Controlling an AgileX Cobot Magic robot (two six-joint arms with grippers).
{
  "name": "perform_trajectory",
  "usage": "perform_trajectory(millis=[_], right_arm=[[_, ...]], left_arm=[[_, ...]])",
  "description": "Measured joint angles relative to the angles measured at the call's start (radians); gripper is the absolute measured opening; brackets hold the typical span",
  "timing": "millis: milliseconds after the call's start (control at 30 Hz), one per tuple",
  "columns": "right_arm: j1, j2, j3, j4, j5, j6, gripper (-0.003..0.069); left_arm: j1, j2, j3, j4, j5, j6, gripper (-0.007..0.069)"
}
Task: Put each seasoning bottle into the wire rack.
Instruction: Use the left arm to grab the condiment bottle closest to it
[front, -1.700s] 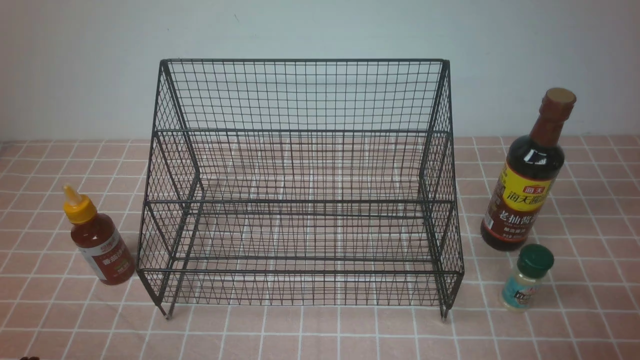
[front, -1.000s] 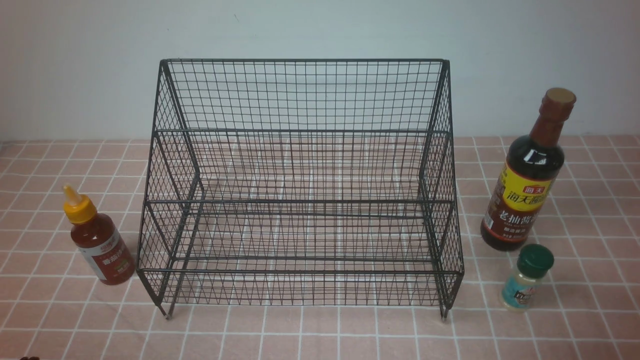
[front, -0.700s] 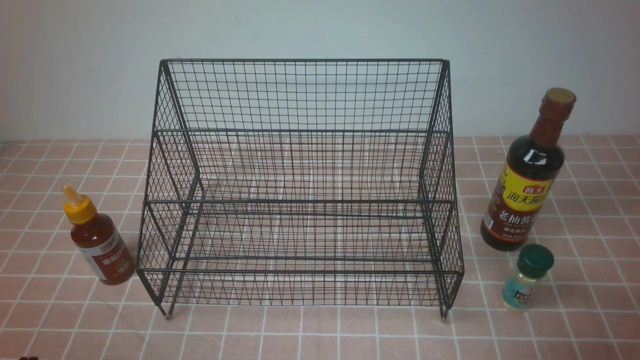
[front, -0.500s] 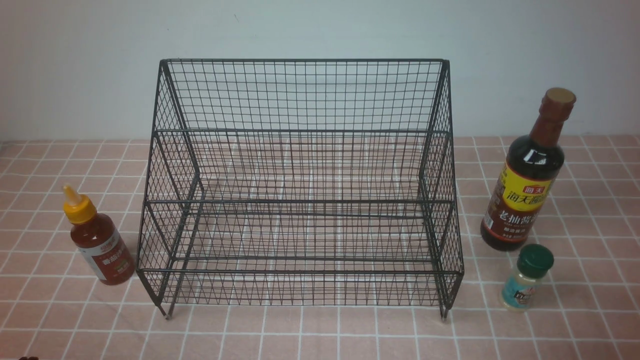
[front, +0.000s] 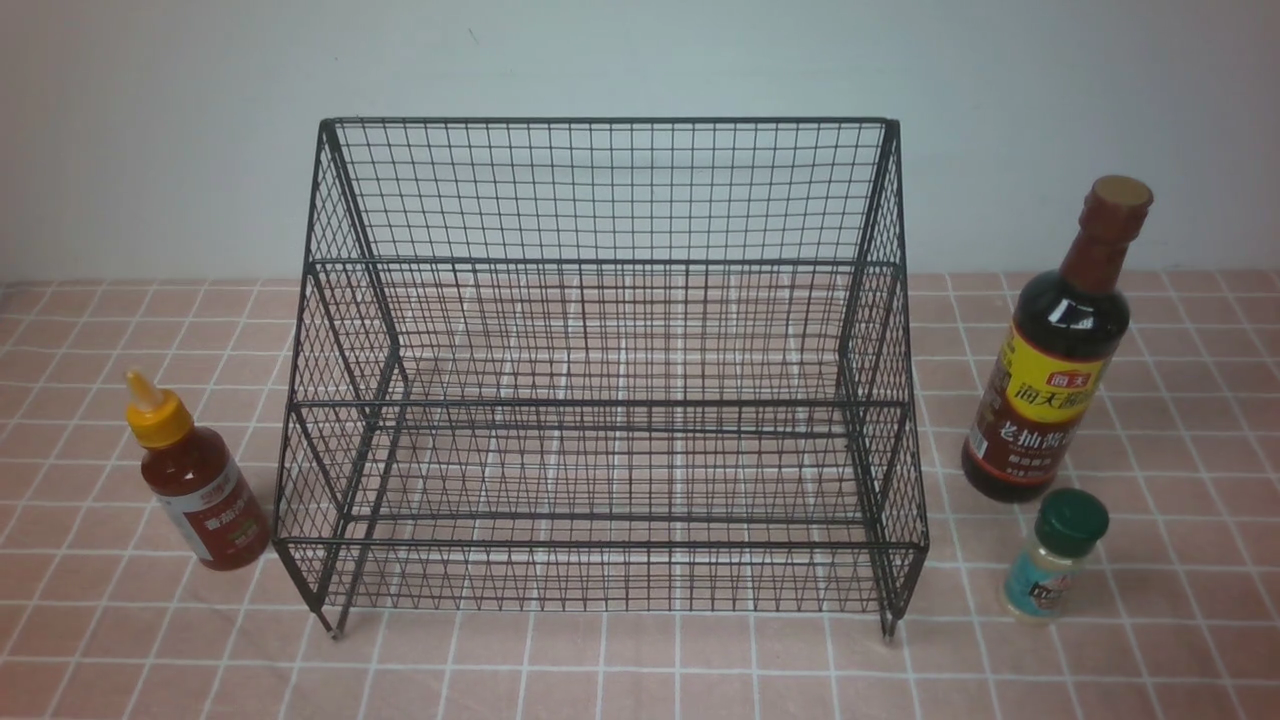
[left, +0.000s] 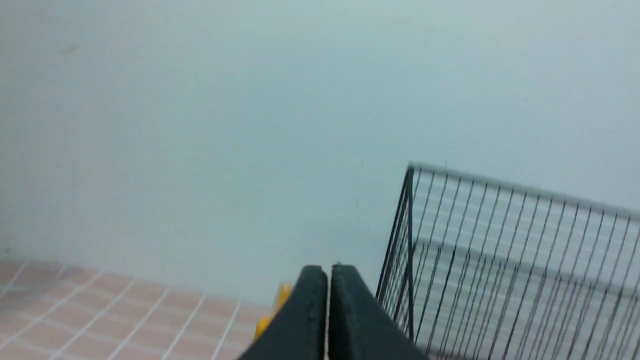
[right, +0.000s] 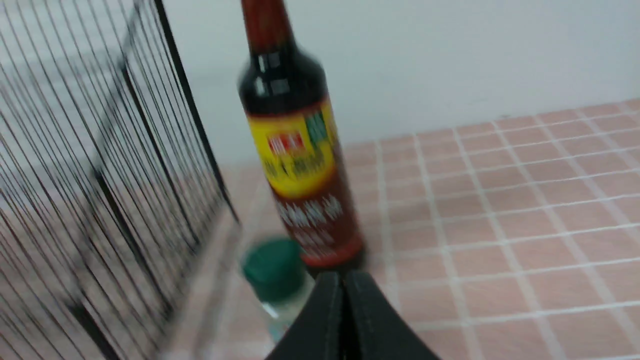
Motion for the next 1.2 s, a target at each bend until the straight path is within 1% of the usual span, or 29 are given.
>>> perform_trajectory(millis=[100,133,167,200,267,333,400,433,467,500,533,633,667,700,733,767,800,833,867,900,933,967,1000,1033,1067,1100,1133,1167,1200], right_arm=[[0.0,0.0,0.0,0.205,-0.077,0.039,-0.0014],[0.0,0.0,0.0,0.294,-0.121,0.052,-0.0014],[0.0,0.0,0.0,0.323,-0.126,0.053,-0.0014],[0.0,0.0,0.0,0.412,-0.162,0.053,-0.0014],[0.0,0.0,0.0,0.515,-0.2,0.044,-0.0014],[0.0,0.0,0.0,0.545,-0.217,0.029,-0.0014],[0.0,0.0,0.0,0.584,-0.235,-0.008,-0.0014],[0.0,0.0,0.0,0.593,-0.237,-0.031,-0.0014],[0.0,0.0,0.0,0.598,-0.237,-0.036,-0.0014],[0.0,0.0,0.0,0.606,-0.237,-0.046,-0.0014],[0.0,0.0,0.0,0.62,-0.237,-0.054,-0.0014],[0.0,0.0,0.0,0.671,-0.227,-0.062,-0.0014],[0.0,0.0,0.0,0.682,-0.201,-0.074,-0.0014],[0.0,0.0,-0.01,0.687,-0.133,-0.099,-0.0014],[0.0,0.0,-0.013,0.687,-0.12,-0.104,-0.0014],[0.0,0.0,-0.042,0.684,-0.029,-0.147,-0.0014],[0.0,0.003,-0.075,0.676,0.068,-0.202,-0.0014],[0.0,0.016,-0.108,0.664,0.135,-0.241,-0.0014],[0.0,0.02,-0.114,0.661,0.135,-0.241,-0.0014],[0.0,0.069,-0.178,0.628,0.262,-0.305,-0.0014],[0.0,0.098,-0.207,0.601,0.309,-0.322,-0.0014],[0.0,0.105,-0.214,0.601,0.321,-0.326,-0.0014],[0.0,0.143,-0.253,0.568,0.379,-0.34,-0.0014],[0.0,0.21,-0.315,0.494,0.469,-0.347,-0.0014],[0.0,0.235,-0.346,0.451,0.501,-0.347,-0.0014],[0.0,0.297,-0.401,0.364,0.575,-0.342,-0.0014],[0.0,0.341,-0.433,0.31,0.627,-0.335,-0.0014],[0.0,0.35,-0.448,0.283,0.637,-0.332,-0.0014],[0.0,0.394,-0.485,0.211,0.685,-0.315,-0.0014]], left_arm=[[0.0,0.0,0.0,-0.049,-0.104,-0.038,-0.0007],[0.0,0.0,0.0,-0.066,-0.143,-0.051,-0.0007],[0.0,0.0,0.0,-0.068,-0.15,-0.056,-0.0007],[0.0,0.0,0.0,-0.079,-0.191,-0.069,-0.0007],[0.0,0.0,0.0,-0.085,-0.226,-0.079,-0.0007],[0.0,0.0,-0.004,-0.085,-0.223,-0.082,-0.0007],[0.0,0.004,-0.041,-0.079,-0.157,-0.087,-0.0007],[0.0,0.033,-0.085,-0.073,-0.088,-0.088,-0.0007],[0.0,0.033,-0.092,-0.072,-0.088,-0.087,-0.0007],[0.0,0.067,-0.122,-0.069,-0.027,-0.087,-0.0007],[0.0,0.131,-0.188,-0.057,0.094,-0.081,-0.0007],[0.0,0.307,-0.317,-0.032,0.342,-0.051,-0.0007],[0.0,0.371,-0.366,-0.023,0.428,-0.039,-0.0007],[0.0,0.449,-0.435,-0.017,0.524,-0.02,-0.0007],[0.0,0.462,-0.435,-0.017,0.539,-0.017,-0.0007],[0.0,0.565,-0.513,-0.013,0.653,0.004,-0.0007],[0.0,0.627,-0.573,-0.011,0.727,0.028,-0.0007],[0.0,0.686,-0.613,-0.009,0.77,0.044,-0.0007],[0.0,0.698,-0.633,-0.007,0.781,0.051,-0.0007],[0.0,0.794,-0.713,-0.006,0.868,0.079,-0.0007],[0.0,0.843,-0.753,-0.003,0.903,0.093,-0.0007],[0.0,0.852,-0.773,-0.003,0.92,0.096,-0.0007],[0.0,0.879,-0.802,0.0,0.944,0.104,-0.0007],[0.0,0.953,-0.897,0.014,1.013,0.118,-0.0007],[0.0,0.991,-0.933,0.022,1.039,0.121,-0.0007],[0.0,1.033,-0.993,0.039,1.077,0.123,-0.0007],[0.0,1.065,-1.033,0.058,1.106,0.125,-0.0007],[0.0,1.071,-1.033,0.062,1.112,0.125,-0.0007],[0.0,1.094,-1.068,0.082,1.133,0.125,-0.0007]])
